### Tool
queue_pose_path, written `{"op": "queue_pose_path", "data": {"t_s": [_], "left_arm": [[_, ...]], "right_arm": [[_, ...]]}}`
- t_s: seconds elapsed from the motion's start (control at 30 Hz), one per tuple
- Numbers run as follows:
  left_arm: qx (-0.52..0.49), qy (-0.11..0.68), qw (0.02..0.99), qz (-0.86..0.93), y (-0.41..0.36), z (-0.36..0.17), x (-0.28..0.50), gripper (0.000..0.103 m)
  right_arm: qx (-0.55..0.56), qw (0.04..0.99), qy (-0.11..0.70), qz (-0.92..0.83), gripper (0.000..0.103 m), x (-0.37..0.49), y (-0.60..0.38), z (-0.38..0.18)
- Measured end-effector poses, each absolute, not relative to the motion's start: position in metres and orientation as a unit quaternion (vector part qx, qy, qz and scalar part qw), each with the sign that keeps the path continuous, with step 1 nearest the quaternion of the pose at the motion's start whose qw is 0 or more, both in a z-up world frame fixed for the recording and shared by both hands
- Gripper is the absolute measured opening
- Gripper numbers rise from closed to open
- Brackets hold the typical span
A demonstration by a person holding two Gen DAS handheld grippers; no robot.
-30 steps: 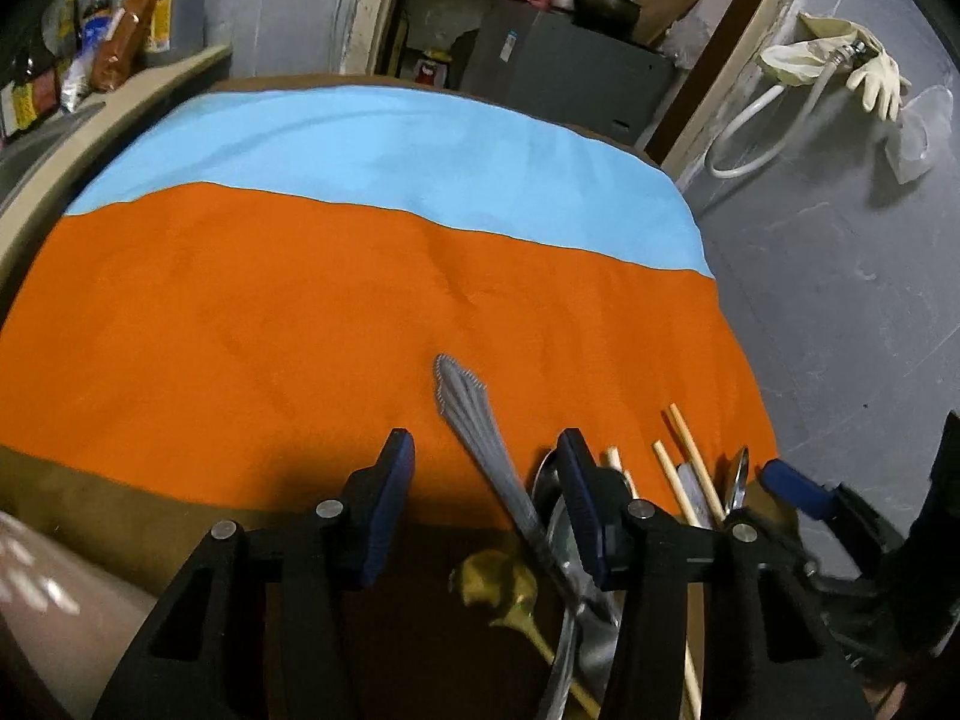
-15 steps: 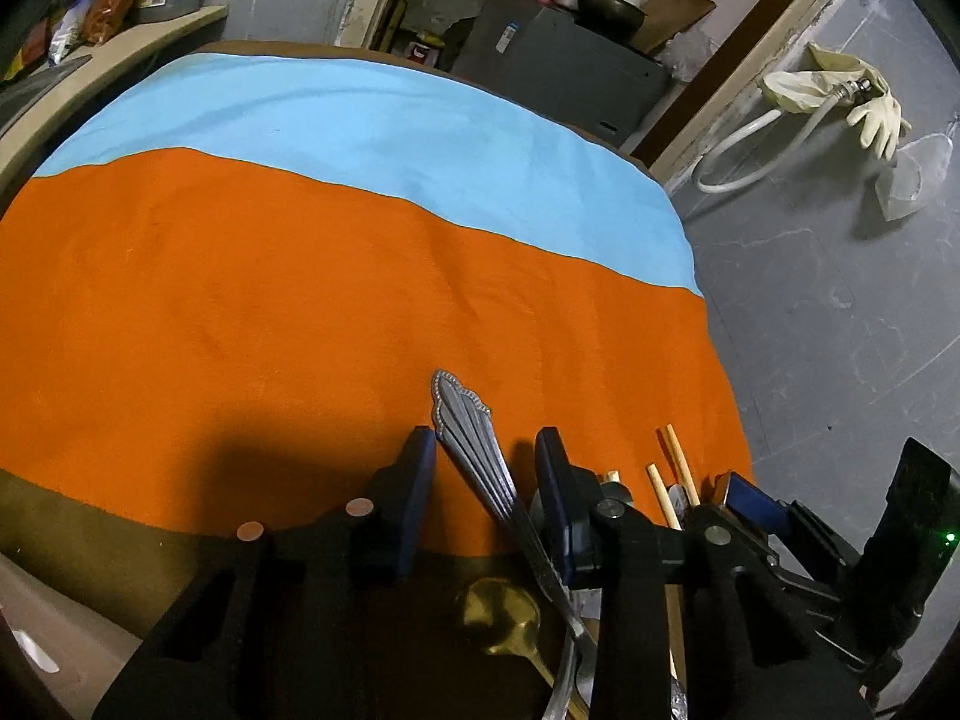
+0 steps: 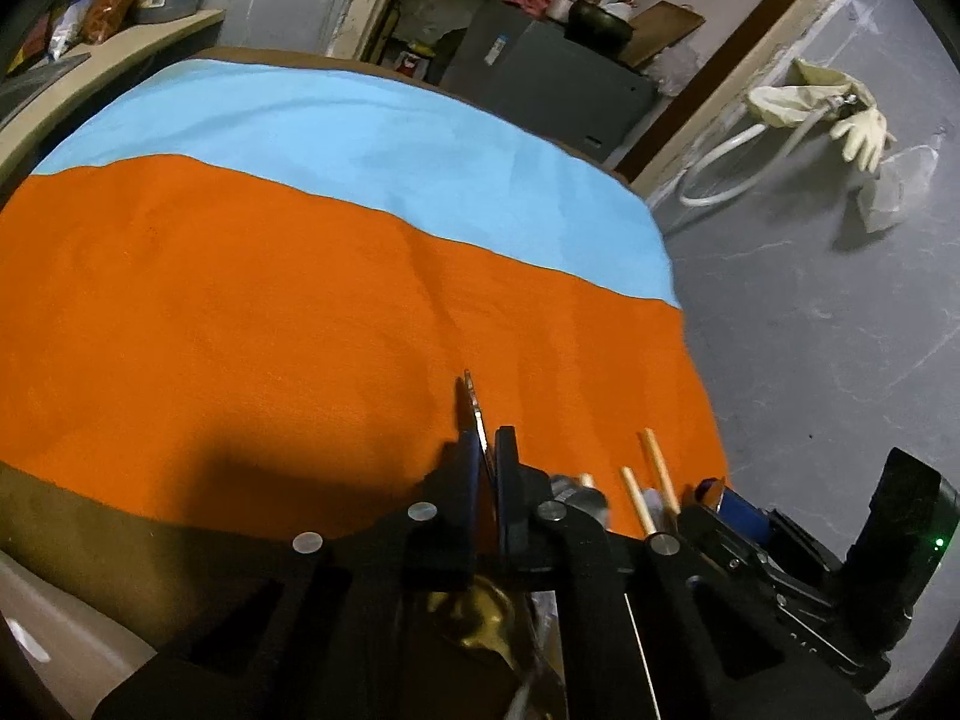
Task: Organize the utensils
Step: 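Lower the left gripper onto the fork while the right gripper grasps a silver spoon, then lift the fork and spoon and lower both into the white caddy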
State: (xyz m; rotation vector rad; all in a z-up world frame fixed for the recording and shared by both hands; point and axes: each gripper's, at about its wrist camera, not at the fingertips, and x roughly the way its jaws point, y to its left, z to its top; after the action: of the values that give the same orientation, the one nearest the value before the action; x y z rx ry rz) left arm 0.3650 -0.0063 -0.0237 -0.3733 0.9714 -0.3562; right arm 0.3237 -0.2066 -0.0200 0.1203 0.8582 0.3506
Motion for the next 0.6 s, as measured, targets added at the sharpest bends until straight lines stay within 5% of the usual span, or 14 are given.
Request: {"op": "queue_pose_path", "data": {"t_s": [0.27, 0.6], "left_arm": [[-0.175, 0.408, 0.87, -0.212, -0.014, 0.0, 0.335, 0.0], [-0.169, 0.25, 0.923, -0.237, -0.018, 0.046, 0.263, 0.0]], "right_arm": [[0.028, 0.915, 0.356, 0.188, 0.041, 0.298, -0.201, -0.002], [-0.002, 0.954, 0.236, 0.183, 0.041, 0.247, -0.194, 0.026]]}}
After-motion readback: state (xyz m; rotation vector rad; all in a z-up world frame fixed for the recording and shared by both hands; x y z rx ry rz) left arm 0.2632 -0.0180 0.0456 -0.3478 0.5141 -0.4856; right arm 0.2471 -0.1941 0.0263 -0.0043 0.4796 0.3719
